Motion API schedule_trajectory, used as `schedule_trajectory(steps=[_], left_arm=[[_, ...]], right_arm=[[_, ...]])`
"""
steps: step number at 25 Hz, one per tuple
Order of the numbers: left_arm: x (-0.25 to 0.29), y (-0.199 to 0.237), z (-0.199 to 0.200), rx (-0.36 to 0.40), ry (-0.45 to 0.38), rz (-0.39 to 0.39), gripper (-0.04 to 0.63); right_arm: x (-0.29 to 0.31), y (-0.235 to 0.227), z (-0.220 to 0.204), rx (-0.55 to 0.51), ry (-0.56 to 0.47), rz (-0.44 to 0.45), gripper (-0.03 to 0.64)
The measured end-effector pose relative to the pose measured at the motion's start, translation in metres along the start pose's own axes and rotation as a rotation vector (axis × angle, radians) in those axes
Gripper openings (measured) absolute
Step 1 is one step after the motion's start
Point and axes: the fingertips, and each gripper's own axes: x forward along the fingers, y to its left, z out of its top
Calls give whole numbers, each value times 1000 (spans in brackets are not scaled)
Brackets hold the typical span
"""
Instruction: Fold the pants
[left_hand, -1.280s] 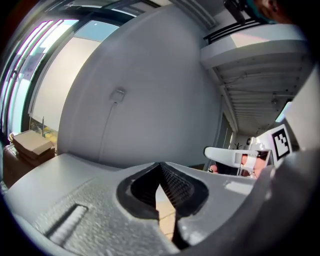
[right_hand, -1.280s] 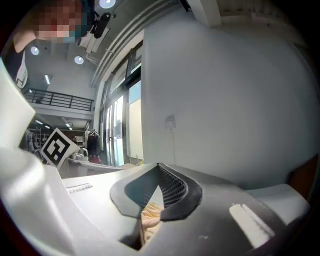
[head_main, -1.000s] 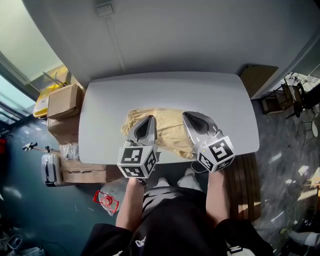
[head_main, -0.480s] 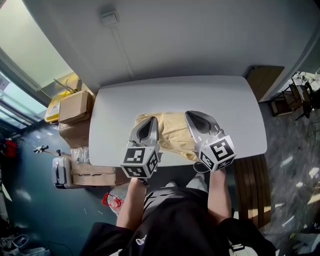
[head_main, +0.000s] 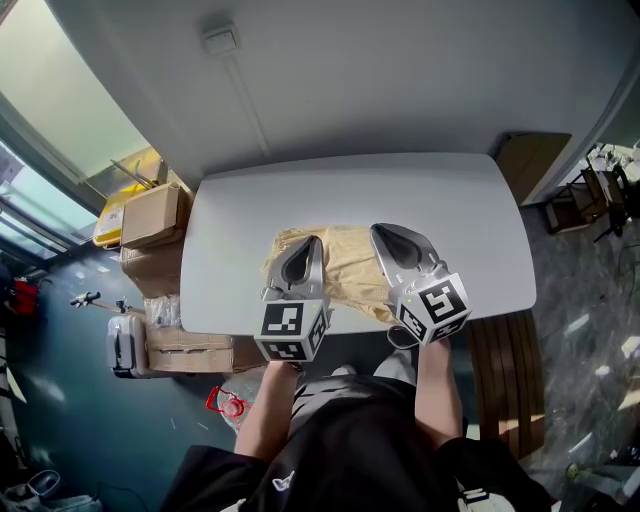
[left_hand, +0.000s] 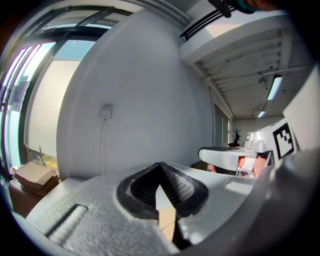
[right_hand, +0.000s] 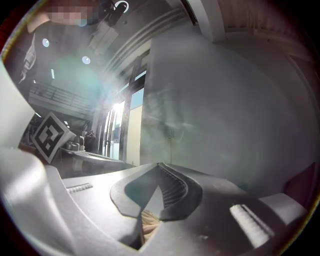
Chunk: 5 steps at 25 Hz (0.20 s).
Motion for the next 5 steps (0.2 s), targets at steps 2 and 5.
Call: schedule_trajectory(steps=[2,5], left_arm=[[0,1,0,-6,1,0,5],[0,2,1,-15,-2,-4,5]], right_arm=[[1,1,6,-11,-3,-6,3],[2,-1,1,0,7,-18,3]])
